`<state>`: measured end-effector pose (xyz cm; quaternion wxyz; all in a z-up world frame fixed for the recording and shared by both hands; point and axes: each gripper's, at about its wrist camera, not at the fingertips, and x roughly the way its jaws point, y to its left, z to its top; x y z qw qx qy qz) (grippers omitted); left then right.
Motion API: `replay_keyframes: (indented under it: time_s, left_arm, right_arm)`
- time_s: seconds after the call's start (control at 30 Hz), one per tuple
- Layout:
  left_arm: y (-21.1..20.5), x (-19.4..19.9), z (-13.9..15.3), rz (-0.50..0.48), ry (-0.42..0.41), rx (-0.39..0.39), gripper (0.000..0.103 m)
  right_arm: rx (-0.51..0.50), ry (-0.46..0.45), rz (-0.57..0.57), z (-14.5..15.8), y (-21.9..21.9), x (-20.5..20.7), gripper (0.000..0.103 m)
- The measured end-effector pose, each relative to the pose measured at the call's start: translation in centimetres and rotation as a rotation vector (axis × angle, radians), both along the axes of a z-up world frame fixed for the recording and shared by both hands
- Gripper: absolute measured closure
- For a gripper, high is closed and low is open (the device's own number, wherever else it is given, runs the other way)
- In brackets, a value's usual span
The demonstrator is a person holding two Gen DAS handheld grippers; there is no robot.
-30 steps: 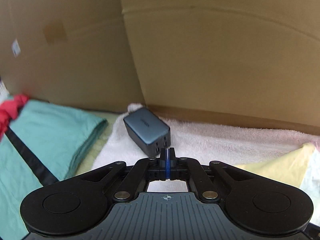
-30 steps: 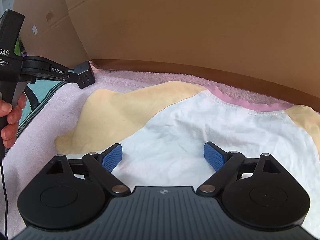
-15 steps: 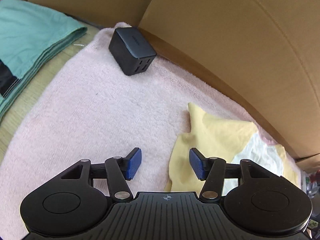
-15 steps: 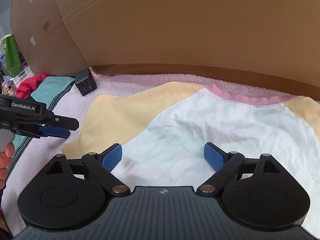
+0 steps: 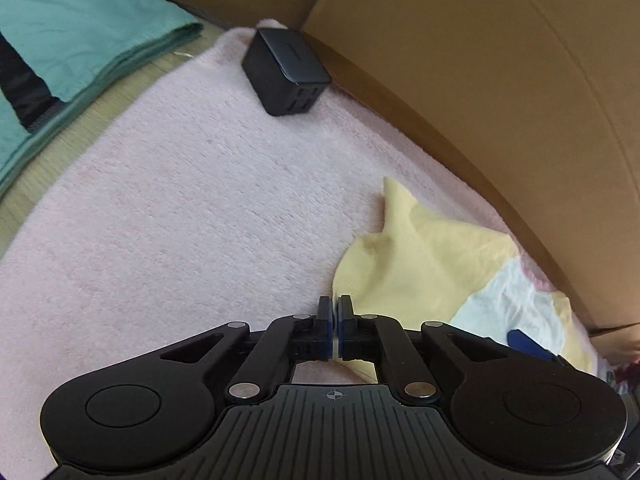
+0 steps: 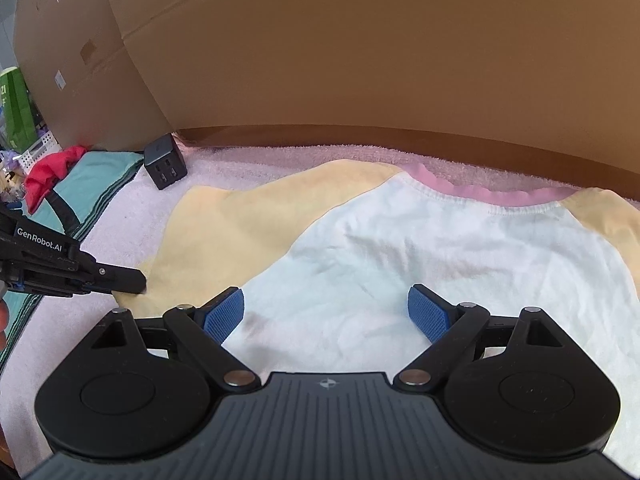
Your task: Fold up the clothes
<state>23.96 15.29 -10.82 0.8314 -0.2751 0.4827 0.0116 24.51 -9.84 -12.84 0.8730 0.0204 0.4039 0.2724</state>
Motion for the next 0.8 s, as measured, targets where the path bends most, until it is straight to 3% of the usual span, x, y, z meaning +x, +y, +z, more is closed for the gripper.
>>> replay_keyframes:
  time_s: [0.23,0.3,0.37,0.47,0.57,0.7,0.8]
  left_arm:
    - [-0.8,-2.9,0.0,0.084,-0.062,0.084,0.103]
    - [-1.3,-3.0,-0.1,0.085,-0.086,0.119,0.103]
    - [-2.2,-3.0,0.0,0.08,-0.11,0.177,0.103]
    - [-4.1,-3.1,0.0,0.051,-0.141,0.287,0.103]
    - [-5.9,-3.3,0.0,0.01,-0.172,0.404,0.103]
    - [-8.7,-3.7,-0.6,-0.06,-0.212,0.596,0.103]
    - [-10.3,-3.9,-1.2,-0.089,-0.243,0.708,0.103]
  right_arm:
    - [-0.056,-0.002,-0.001,0.9,0.4,0.3,0.014]
    - [-0.043,-0.044,0.002,2.3,0.5,0.2,0.015]
    - [0.009,-0.065,0.045,4.2,1.1,0.2,0.015]
    - [-0.007,-0.07,0.152,6.6,3.9,0.9,0.015]
    - [-0.091,-0.029,0.246,7.4,7.0,2.9,0.016]
    - [-0.09,0.114,0.301,7.8,9.8,7.1,0.027]
    - [-0.101,0.198,0.367,7.6,12.2,8.9,0.027]
